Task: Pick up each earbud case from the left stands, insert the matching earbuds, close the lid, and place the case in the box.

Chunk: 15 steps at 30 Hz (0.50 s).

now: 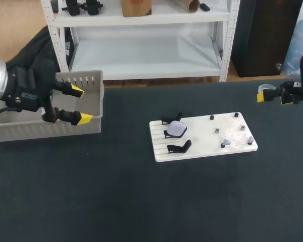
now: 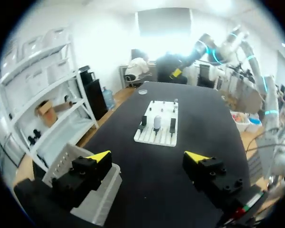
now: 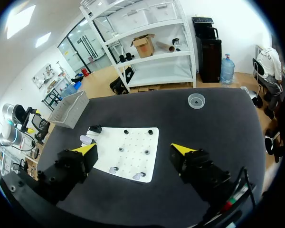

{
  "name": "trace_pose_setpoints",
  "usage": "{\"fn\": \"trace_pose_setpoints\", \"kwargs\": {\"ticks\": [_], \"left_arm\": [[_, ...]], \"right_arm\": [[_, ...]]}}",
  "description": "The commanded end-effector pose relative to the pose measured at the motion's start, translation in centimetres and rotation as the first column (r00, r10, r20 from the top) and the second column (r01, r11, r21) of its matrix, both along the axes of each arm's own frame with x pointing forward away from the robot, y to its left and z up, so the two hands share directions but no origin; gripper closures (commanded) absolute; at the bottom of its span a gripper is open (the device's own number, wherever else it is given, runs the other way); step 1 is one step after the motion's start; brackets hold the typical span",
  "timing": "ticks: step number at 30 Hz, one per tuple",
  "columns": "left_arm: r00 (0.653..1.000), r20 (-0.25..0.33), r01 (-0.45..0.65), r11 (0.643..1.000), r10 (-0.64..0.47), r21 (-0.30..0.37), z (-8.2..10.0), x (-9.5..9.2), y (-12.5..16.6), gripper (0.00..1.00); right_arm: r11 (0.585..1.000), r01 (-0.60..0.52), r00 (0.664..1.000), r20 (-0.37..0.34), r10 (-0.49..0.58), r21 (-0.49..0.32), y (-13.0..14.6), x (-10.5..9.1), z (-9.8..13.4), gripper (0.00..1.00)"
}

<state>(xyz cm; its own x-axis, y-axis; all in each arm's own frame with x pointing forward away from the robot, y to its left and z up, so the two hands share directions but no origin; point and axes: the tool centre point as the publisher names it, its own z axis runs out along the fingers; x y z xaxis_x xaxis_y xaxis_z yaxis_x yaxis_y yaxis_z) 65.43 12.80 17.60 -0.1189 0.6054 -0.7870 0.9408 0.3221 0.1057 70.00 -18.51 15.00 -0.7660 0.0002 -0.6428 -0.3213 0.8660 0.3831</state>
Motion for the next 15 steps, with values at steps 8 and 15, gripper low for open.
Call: {"fn": "trace_pose_setpoints", "kwargs": {"ticks": [8,15], "left_arm": [[0.997,-0.048,0.06,0.998,-0.059,0.031,-1.9,-1.2,-2.8,0.0],[0.999,0.027,0.042,0.999,-0.043,0.028,-2.9,-1.0,-6.6,0.0]], "right_arm": [[1.0,0.0,1.0,0.0,0.0,0.0,0.0,0.0,0.0,0.0],[1.0,0.0,1.0,0.0,0.0,0.0,0.0,0.0,0.0,0.0]]}}
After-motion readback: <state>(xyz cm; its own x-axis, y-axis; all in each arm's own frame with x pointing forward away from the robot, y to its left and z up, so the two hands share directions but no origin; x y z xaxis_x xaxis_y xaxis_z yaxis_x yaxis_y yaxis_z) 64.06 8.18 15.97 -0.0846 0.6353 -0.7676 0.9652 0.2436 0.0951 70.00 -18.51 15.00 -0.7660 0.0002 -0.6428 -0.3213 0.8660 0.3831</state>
